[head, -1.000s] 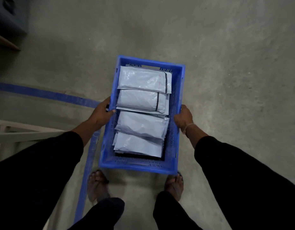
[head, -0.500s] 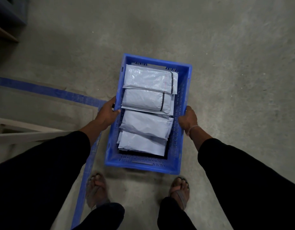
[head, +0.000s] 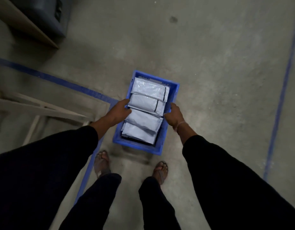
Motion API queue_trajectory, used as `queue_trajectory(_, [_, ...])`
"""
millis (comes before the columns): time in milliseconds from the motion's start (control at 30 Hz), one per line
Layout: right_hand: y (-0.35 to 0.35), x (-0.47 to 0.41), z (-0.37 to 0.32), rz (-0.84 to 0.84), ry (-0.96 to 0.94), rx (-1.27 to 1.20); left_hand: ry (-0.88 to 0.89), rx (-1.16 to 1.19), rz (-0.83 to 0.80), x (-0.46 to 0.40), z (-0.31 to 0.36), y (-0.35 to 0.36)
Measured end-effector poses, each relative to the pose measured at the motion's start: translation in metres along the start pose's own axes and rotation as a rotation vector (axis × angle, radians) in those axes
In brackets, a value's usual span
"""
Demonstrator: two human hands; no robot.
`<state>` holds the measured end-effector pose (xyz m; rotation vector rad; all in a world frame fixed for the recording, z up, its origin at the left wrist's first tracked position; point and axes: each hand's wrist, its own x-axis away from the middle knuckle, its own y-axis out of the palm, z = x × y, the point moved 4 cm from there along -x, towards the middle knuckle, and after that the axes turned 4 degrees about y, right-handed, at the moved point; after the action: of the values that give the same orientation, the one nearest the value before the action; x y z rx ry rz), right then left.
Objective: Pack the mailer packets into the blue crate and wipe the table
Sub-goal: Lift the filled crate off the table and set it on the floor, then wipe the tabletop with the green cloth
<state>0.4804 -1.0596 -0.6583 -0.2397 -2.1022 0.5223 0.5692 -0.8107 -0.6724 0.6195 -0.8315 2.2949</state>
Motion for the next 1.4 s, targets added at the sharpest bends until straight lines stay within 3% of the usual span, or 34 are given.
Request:
queue_trajectory(267, [-0.073, 0.166, -0.089, -0.047, -0.242, -0.036, 0.151, 0.067, 0.145, 0.201, 0.164, -0.096])
queue_trajectory(400, [-0.104, 0.314, -0.163, -0.01, -0.35, -0.081, 0.209, 0.175, 0.258, 0.303, 0.203, -0.135])
queue_trajectory(533, [-0.1, 0.407, -0.212, -0.076, -0.491, -0.116, 0.283, 0.225, 0.362, 0.39, 0.218, -0.165])
queue_trajectory(700, [-0.066, 0.488, -0.267, -0.157, -0.717, -0.132, 0.392, 0.331, 0.476, 0.478, 0.211, -0.204])
queue_trajectory(1033, [0.076, 0.572, -0.346, -0.333, -0.933, -0.042, 0.503, 0.448, 0.752, 0.597, 0.135, -0.311])
queue_trajectory(1200, [0.149, 0.591, -0.373, -0.288, -1.087, 0.097, 0.399, 0.405, 0.971, 0.636, 0.067, -0.351])
queue_trajectory(1400, [0.211, 0.606, -0.406, -0.1, -1.499, 0.502, 0.2, 0.167, 1.191, 0.657, -0.006, -0.393])
